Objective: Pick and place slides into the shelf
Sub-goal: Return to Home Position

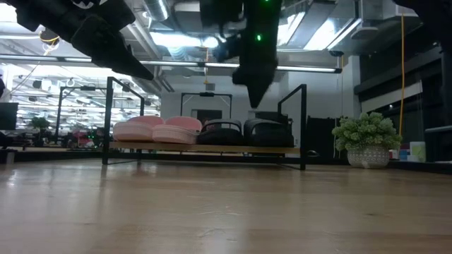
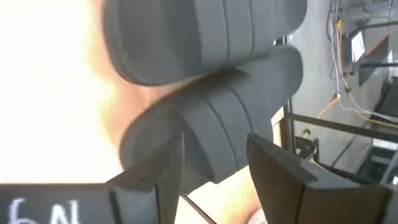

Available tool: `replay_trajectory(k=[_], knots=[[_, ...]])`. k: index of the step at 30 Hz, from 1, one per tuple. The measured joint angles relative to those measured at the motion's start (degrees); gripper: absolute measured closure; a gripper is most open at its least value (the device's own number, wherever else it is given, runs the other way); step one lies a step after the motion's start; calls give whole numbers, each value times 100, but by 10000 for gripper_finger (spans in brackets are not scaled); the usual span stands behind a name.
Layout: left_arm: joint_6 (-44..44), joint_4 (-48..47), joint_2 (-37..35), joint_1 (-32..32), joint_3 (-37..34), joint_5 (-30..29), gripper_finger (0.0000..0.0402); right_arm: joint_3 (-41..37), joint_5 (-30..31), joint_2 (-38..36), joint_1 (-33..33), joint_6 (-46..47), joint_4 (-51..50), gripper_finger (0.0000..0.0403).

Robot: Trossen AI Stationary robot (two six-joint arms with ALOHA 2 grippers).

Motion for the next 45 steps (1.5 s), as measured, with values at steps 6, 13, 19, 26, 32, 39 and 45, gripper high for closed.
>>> replay_trajectory(k=[6, 13, 19, 26, 32, 39, 45], knots=[[-3, 2, -1, 0, -1, 0, 281, 549, -2, 1, 177, 79, -225, 245], [-4, 73, 0, 1, 0, -1, 281, 1072, 0, 11, 475, 550, -1071, 355], [-94, 227, -2, 0, 0, -2, 281, 1199, 84, -1, 836, 740, -1336, 388], [-408, 221, -2, -62, 0, -4, 281, 1097, 651, -35, 1374, 1039, -1340, 394], [-279, 464, -2, -321, 0, -4, 281, 1097, 738, -35, 1733, 1554, -1336, 399], [-258, 614, -2, -814, 0, -4, 281, 192, 713, -90, 1901, 1479, 258, 399], [-249, 622, -2, -1174, 0, -313, 281, -566, 445, -129, 1893, 1456, 1086, 398]])
